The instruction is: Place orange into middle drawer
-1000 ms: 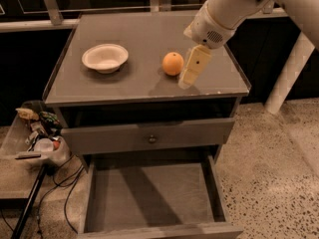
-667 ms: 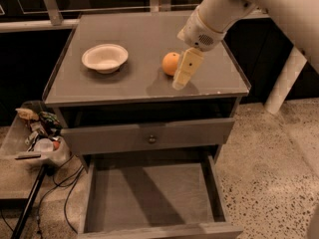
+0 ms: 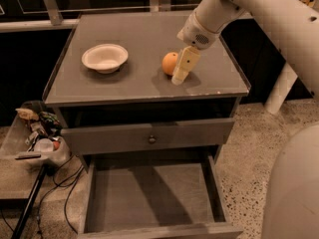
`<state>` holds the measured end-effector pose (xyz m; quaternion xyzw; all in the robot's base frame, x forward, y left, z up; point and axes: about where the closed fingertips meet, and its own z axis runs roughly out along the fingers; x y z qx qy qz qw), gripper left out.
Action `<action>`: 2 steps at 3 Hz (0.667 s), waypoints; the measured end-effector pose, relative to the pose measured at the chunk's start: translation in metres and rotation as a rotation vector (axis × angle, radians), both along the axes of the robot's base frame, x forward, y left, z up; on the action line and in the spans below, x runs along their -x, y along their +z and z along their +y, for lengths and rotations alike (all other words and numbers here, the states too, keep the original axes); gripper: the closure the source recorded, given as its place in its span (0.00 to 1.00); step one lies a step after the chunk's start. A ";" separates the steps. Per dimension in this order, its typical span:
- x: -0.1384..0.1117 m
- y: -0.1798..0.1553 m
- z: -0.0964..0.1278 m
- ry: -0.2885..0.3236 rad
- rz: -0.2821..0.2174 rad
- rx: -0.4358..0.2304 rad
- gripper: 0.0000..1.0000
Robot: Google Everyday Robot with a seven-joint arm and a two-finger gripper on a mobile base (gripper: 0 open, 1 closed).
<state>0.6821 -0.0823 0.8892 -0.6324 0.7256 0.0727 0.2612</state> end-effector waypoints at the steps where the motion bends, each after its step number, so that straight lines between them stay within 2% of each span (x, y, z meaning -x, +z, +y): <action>1: -0.022 -0.007 0.001 -0.006 0.012 -0.014 0.00; 2: -0.037 -0.020 0.009 0.001 0.035 -0.018 0.00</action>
Offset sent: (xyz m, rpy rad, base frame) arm 0.0582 0.0126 -0.0252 0.0224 0.0541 0.0038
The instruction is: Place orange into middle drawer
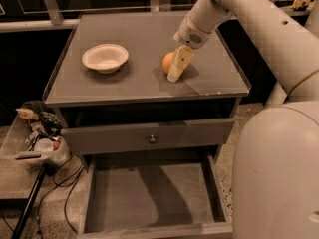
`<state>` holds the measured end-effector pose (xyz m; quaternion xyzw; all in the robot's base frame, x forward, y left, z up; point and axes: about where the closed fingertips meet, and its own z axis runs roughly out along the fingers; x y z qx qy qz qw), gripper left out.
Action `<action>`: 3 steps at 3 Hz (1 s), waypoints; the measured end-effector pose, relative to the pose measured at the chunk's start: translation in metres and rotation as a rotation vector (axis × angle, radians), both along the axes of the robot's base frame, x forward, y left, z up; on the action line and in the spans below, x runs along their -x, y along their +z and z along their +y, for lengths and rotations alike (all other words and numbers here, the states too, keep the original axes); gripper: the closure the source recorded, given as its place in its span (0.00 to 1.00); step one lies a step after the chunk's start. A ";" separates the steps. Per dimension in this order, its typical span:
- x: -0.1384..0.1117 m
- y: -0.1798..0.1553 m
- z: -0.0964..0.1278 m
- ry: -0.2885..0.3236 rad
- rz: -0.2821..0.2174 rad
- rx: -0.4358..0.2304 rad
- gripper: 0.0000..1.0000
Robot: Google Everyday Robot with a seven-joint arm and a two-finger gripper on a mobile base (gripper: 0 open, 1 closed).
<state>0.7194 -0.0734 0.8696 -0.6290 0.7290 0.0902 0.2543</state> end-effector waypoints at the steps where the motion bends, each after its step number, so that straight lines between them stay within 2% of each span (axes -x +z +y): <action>1: -0.003 -0.013 0.010 0.010 0.029 -0.004 0.00; 2: -0.003 -0.014 0.010 0.011 0.030 -0.004 0.18; 3: -0.003 -0.014 0.010 0.011 0.030 -0.004 0.41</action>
Offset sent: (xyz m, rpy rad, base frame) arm 0.0026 0.0091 -0.0118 0.0042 0.0255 0.0092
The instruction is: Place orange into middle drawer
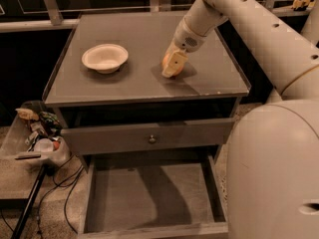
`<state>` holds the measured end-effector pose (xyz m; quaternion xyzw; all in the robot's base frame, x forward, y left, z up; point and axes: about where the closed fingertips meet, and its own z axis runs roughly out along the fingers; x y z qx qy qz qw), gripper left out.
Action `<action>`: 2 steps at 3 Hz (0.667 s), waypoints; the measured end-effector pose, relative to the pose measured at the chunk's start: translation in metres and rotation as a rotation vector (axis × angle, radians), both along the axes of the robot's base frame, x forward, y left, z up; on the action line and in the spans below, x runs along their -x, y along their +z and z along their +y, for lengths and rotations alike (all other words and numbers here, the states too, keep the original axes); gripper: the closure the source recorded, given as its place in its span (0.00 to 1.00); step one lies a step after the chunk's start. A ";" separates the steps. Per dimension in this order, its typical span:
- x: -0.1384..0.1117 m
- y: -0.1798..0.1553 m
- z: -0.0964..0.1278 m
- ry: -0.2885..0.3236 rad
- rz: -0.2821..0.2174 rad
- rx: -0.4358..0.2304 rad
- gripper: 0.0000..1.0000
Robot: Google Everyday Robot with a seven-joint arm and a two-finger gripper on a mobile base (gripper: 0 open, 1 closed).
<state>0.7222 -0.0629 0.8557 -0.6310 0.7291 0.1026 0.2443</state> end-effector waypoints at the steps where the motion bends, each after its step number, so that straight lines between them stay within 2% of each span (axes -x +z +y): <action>1: 0.000 0.000 0.000 0.000 0.000 0.000 0.64; 2: 0.000 0.004 0.010 0.031 -0.004 0.010 0.88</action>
Offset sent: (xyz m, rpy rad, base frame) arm 0.0000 0.0162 0.0174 -0.0224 -0.0171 0.0640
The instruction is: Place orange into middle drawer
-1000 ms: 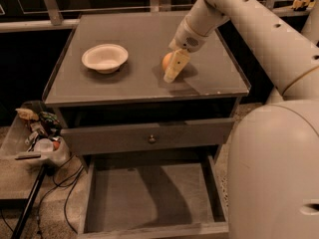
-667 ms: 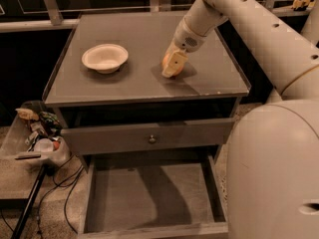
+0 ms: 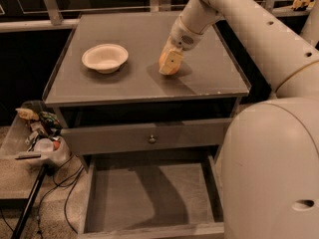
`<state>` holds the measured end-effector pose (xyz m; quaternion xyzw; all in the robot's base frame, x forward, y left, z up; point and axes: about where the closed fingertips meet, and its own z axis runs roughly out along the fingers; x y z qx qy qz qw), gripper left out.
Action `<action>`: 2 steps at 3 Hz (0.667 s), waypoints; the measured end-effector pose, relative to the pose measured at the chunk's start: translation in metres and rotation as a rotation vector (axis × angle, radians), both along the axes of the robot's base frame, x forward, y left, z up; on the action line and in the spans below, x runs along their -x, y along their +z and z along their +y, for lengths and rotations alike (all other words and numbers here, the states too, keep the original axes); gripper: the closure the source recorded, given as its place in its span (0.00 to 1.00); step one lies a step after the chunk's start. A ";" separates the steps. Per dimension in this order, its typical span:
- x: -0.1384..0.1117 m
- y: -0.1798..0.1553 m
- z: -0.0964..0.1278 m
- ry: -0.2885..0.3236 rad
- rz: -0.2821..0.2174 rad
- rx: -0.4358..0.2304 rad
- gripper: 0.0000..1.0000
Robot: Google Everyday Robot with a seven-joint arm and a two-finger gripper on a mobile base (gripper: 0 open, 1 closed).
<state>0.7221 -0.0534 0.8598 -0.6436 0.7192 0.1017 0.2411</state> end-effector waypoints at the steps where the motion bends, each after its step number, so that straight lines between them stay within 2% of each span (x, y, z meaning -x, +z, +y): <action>1: 0.016 0.016 0.006 0.061 0.001 -0.013 1.00; 2: 0.042 0.039 -0.004 0.084 -0.011 -0.025 1.00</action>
Offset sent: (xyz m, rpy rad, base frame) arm -0.0807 -0.0226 0.0747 0.0356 -0.0297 0.1074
